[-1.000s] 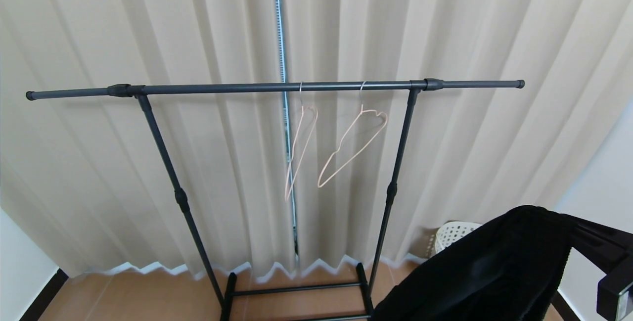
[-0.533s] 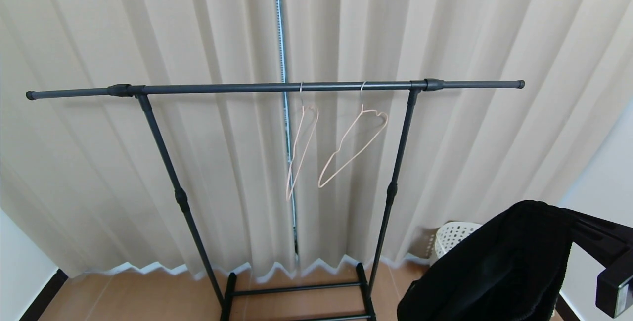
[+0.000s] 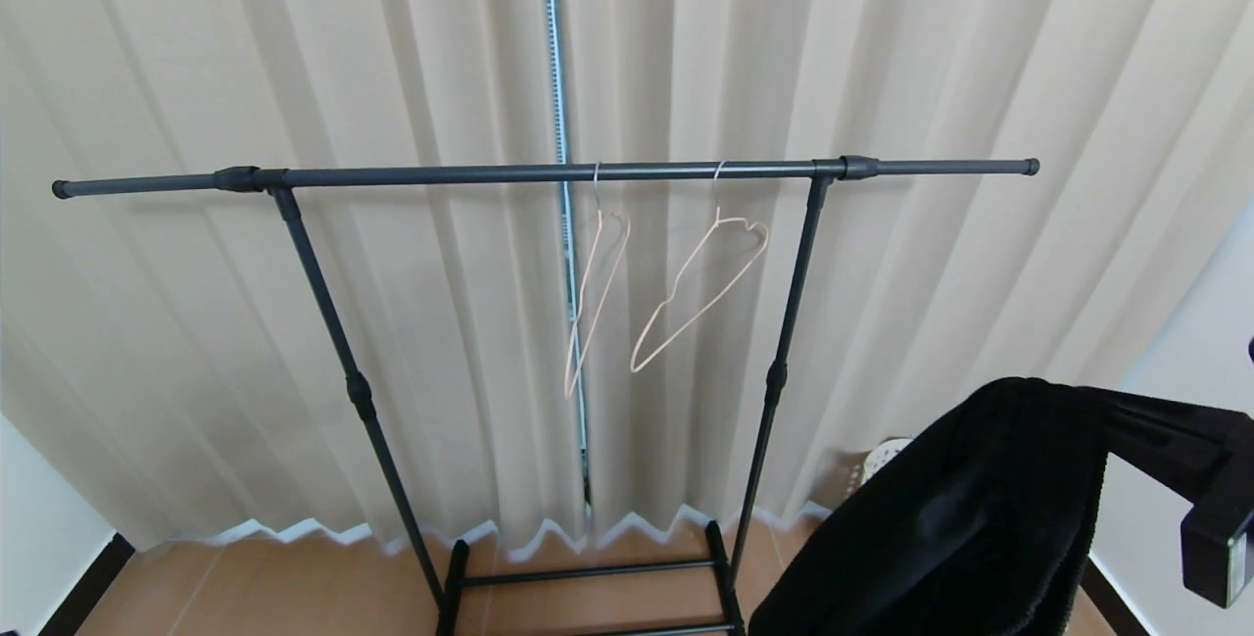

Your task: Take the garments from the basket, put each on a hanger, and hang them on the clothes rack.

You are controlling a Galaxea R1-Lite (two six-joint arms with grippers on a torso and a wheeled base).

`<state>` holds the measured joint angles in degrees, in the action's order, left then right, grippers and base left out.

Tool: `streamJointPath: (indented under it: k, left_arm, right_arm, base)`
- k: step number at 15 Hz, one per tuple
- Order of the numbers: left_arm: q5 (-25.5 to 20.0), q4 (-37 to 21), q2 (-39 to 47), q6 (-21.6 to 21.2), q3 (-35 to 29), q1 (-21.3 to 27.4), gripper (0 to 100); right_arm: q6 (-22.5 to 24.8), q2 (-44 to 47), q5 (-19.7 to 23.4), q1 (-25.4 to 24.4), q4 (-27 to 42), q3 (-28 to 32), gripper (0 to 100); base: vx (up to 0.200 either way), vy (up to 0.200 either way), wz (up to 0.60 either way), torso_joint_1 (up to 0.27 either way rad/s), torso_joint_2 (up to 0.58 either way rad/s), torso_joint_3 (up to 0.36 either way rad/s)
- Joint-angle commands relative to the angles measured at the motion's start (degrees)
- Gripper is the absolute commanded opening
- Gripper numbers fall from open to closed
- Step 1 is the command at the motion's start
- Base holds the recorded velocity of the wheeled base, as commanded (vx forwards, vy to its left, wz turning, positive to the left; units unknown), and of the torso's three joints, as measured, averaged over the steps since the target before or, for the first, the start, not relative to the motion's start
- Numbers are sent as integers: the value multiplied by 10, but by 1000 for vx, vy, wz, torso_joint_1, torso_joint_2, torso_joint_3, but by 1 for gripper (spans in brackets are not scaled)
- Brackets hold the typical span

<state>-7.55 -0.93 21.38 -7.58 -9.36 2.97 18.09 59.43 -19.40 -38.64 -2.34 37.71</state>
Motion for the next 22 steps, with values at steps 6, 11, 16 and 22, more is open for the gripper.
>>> streamJointPath:
  k: [6, 11, 16, 22]
  left_arm:
    - [-72, 167, 519, 223, -293, 242, 100]
    - [-58, 181, 658, 303, -323, 295, 100]
    - [81, 200, 794, 336, -330, 360, 100]
    - [106, 247, 844, 335, -316, 398, 100]
  right_arm:
    - [-124, 255, 13, -31, 75, 241, 0]
    - [-343, 366, 13, -51, 70, 345, 0]
    - [-430, 409, 13, -55, 68, 397, 0]
    - [-455, 416, 13, -65, 66, 409, 0]
  base:
    - [0, 0, 0, 0, 0, 0]
    - [0, 0, 0, 0, 0, 0]
    - [0, 0, 0, 0, 0, 0]
    - [0, 0, 0, 0, 0, 0]
